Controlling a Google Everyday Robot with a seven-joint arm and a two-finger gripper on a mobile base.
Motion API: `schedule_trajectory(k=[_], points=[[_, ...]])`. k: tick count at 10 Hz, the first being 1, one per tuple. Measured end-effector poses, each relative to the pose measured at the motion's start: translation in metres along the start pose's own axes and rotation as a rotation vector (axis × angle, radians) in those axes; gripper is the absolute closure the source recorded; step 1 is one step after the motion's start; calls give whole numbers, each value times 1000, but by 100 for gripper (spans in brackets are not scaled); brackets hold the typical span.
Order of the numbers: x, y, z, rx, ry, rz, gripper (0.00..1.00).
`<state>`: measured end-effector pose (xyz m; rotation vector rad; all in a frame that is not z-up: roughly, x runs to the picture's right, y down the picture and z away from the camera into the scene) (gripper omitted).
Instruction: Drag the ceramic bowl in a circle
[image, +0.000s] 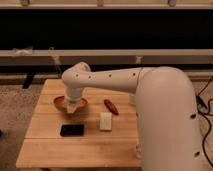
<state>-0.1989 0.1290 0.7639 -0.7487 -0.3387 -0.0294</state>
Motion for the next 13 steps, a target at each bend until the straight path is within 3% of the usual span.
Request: schedule_trajectory(k=[3,5,7,10,13], points=[[-7,42,6,-42,27,-41,61],[3,51,7,-49,68,-70,41],[3,47,10,-27,99,-101,23],[-28,36,14,37,116,-139,20],[-31,37,4,135,143,-146,20]])
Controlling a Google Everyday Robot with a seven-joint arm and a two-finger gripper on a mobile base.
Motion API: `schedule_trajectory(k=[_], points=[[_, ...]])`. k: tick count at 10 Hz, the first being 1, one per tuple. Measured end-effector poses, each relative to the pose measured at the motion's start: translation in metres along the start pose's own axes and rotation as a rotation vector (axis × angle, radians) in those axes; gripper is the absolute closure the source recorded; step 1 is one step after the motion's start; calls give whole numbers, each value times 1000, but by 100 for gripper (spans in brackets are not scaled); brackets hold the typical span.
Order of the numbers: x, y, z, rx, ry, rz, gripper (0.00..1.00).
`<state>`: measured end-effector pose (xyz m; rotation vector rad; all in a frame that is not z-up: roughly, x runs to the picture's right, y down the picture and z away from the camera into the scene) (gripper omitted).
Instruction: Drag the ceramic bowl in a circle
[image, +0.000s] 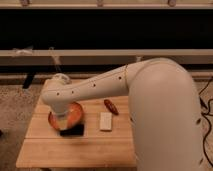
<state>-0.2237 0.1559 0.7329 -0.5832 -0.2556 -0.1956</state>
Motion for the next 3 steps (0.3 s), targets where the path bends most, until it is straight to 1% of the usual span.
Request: schedule_trajectory(k=[1,3], points=[[2,0,-2,14,6,1,20],[1,0,-2,14,6,-1,20]])
